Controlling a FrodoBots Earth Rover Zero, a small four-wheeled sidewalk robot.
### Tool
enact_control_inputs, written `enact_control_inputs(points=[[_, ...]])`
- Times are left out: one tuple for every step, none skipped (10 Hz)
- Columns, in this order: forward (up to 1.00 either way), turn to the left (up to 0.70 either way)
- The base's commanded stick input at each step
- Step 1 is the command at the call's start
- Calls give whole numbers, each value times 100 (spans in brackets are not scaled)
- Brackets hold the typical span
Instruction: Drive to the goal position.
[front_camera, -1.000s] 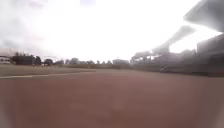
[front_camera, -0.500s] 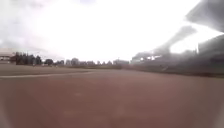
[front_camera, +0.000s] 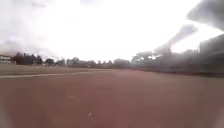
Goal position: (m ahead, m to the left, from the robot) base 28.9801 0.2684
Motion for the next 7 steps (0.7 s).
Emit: enact_control_inputs(points=[[70, -35], [70, -35], [70, -35], [70, -35], [70, -35], [70, -35], [70, -35]])
